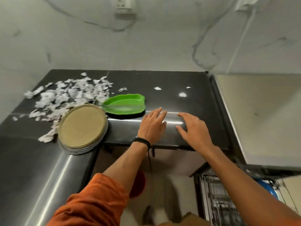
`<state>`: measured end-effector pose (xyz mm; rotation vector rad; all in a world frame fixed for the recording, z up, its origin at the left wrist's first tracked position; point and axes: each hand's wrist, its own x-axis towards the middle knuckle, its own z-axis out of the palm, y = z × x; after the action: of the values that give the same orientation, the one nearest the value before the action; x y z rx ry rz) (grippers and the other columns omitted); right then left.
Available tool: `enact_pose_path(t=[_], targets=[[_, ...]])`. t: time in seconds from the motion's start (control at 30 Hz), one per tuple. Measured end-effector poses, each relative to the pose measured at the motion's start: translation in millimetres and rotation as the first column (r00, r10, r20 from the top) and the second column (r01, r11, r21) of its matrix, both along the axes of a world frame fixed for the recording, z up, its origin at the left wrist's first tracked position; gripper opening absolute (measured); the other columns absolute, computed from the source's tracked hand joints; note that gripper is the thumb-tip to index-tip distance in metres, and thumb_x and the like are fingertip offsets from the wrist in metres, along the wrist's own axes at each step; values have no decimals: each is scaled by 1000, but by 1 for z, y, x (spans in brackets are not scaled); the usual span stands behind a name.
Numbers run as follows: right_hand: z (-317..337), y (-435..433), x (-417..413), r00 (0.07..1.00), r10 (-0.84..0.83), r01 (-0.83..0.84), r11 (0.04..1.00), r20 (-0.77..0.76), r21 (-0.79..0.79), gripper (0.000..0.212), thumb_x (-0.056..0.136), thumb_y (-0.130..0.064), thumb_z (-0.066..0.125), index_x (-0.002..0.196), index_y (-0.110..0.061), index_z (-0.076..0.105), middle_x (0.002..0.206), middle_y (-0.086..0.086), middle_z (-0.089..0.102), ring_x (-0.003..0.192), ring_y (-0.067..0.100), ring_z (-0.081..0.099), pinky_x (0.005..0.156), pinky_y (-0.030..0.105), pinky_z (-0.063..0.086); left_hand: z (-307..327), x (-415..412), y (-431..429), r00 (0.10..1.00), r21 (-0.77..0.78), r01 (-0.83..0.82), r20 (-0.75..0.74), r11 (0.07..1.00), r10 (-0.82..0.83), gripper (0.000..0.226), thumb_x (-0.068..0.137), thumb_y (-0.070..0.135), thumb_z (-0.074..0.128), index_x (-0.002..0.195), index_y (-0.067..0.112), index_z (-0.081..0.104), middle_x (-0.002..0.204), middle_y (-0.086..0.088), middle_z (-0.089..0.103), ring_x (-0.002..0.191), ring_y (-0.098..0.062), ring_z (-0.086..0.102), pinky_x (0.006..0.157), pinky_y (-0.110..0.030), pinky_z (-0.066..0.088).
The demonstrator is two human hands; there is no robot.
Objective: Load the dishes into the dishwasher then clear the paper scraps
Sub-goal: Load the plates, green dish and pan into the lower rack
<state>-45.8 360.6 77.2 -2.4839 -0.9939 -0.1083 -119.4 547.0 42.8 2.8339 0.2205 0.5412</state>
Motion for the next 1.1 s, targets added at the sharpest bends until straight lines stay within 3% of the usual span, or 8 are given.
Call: enact_pose_path(t=[0.17, 0.33, 0.47, 0.67, 0.87, 1.0, 1.1], targets=[[-1, 91, 3, 983, 179, -177, 982, 30, -69, 50, 89, -41, 70, 134, -22, 58, 131, -1, 65, 119, 23, 62, 97, 41, 50, 0, -26, 71, 984, 3, -179, -16, 984, 179, 48, 90, 28, 63, 135, 15, 55, 139, -11, 56, 125, -30, 55, 92, -47, 51], [-8, 167, 13, 940, 340, -335, 931, 14, -142, 46, 87, -32, 74, 129, -16, 64, 125, 4, 67, 113, 29, 63, 93, 44, 51, -6, -39, 118, 944, 15, -323, -67, 946, 323, 48, 92, 30, 62, 137, 16, 54, 141, -10, 55, 125, -29, 55, 95, -45, 50], [-20, 211, 28, 898, 437, -435, 865, -48, -249, 48, 91, -29, 69, 136, -15, 59, 136, 6, 59, 122, 30, 56, 103, 42, 46, -5, -41, 140, 904, 17, -418, -87, 908, 418, 46, 89, 27, 66, 134, 15, 59, 135, -9, 60, 117, -29, 60, 89, -43, 53], [-41, 252, 49, 843, 524, -524, 751, -122, -402, 50, 94, -26, 63, 142, -20, 50, 126, 8, 59, 117, 31, 56, 93, 42, 47, -10, -36, 160, 836, -5, -536, -140, 844, 530, 46, 90, 25, 64, 135, 17, 58, 133, -6, 62, 118, -27, 59, 91, -43, 50], [-58, 258, 59, 807, 590, -541, 711, -39, -450, 17, 96, -17, 54, 111, -14, 62, 109, 9, 60, 103, 33, 59, 73, 41, 47, -20, -31, 160, 808, -25, -568, -208, 823, 552, 46, 93, 26, 59, 138, 19, 55, 134, -4, 59, 122, -26, 54, 96, -44, 48], [-56, 253, 60, 793, 609, -566, 717, -30, -405, 17, 95, -22, 60, 108, -16, 68, 104, 8, 60, 100, 32, 60, 70, 40, 47, -19, -25, 163, 828, -30, -532, -226, 846, 513, 52, 88, 22, 65, 140, 19, 54, 136, -5, 58, 123, -28, 53, 97, -45, 48], [-45, 243, 55, 803, 594, -531, 755, 56, -385, 9, 82, -16, 74, 90, -16, 70, 86, 6, 62, 81, 30, 64, 57, 37, 46, -17, -20, 163, 861, -6, -464, -238, 886, 450, 57, 84, 21, 69, 139, 20, 54, 136, -6, 57, 125, -28, 52, 97, -46, 49]])
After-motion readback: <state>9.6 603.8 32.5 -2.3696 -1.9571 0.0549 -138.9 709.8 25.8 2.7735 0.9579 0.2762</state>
